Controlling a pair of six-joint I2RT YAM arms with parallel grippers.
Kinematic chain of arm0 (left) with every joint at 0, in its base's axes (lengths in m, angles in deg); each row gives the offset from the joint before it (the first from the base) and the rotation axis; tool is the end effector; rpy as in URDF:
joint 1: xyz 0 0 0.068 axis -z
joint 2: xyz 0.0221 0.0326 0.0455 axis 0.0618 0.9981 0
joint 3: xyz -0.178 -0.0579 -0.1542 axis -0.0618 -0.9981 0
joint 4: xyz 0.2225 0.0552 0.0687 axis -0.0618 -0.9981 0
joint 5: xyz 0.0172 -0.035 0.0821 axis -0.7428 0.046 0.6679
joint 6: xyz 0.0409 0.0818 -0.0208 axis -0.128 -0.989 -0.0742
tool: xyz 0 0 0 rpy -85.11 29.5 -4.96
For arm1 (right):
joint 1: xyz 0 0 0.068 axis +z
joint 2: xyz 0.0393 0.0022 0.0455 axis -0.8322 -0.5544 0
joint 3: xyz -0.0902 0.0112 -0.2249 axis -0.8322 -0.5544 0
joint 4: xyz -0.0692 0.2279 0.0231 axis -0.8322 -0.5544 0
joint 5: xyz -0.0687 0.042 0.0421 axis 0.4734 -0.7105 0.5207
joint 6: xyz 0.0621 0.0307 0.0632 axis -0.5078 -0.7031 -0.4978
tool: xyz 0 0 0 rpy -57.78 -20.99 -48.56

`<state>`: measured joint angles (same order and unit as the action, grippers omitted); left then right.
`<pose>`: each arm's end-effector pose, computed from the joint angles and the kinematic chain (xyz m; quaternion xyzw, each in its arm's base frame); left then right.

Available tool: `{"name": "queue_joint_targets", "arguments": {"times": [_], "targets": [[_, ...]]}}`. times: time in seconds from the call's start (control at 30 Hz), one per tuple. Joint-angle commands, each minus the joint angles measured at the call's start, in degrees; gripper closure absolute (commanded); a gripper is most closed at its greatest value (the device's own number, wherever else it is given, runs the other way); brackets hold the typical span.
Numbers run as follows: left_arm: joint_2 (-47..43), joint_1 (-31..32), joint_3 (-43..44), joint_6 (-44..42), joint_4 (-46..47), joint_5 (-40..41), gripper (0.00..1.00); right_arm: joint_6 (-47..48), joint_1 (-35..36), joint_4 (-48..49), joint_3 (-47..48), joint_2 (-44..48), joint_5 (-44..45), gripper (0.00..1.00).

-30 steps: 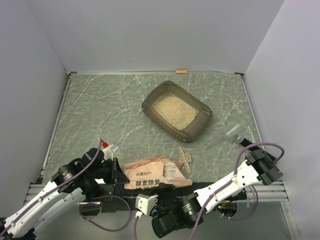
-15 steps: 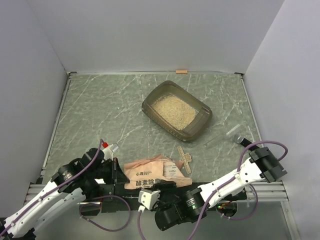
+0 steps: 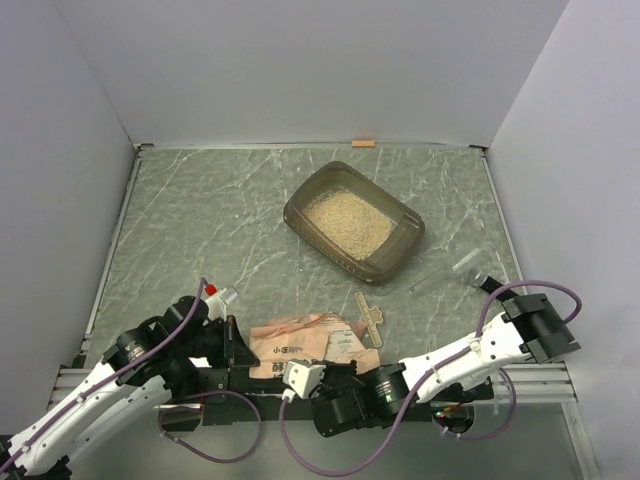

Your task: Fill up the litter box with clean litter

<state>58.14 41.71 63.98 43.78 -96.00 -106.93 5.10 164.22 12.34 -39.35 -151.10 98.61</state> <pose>0.0618 -0.1085 0.1686 -0.0064 0.8995 -0.4220 0.1131 -0.0227 0.2627 0.1625 -0.6133 0.6505 0.0307 0.4469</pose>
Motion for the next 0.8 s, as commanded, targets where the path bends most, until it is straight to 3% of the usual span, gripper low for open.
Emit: {"name": "queue_joint_targets", "arguments": {"times": [0.0,0.07,0.2,0.33,0.47,0.5,0.63,0.77], "targets": [[-0.43,-0.17,1.82,0.97,1.56,-0.63,0.96,-0.34,-1.11,-0.34,-0.96,4.59,-1.38,1.00],[0.44,-0.17,4.11,-0.78,3.23,-0.81,0.92,0.01,-2.85,-1.13,-0.35,6.17,-3.91,1.00],[5.01,-0.17,16.82,-8.33,5.44,1.82,0.81,2.29,-8.65,-2.19,3.15,10.21,-12.07,1.00],[9.85,-0.17,25.99,-23.86,5.34,6.74,0.69,6.16,-16.82,-2.63,7.03,11.28,-23.94,1.00],[13.27,-0.17,27.23,-31.45,13.77,3.68,0.55,12.30,-25.70,-4.21,11.25,11.36,-35.55,1.00],[14.24,-0.17,27.67,-33.38,15.09,-0.16,0.55,13.19,-28.33,-4.30,12.56,11.63,-37.75,1.00],[18.81,-0.17,27.94,-39.96,20.11,-2.90,0.51,16.71,-33.52,-6.66,15.91,11.10,-47.40,1.00],[24.78,-0.17,26.01,-46.21,22.75,-7.57,0.45,19.35,-36.87,-8.16,17.67,10.66,-51.72,1.00]]}}
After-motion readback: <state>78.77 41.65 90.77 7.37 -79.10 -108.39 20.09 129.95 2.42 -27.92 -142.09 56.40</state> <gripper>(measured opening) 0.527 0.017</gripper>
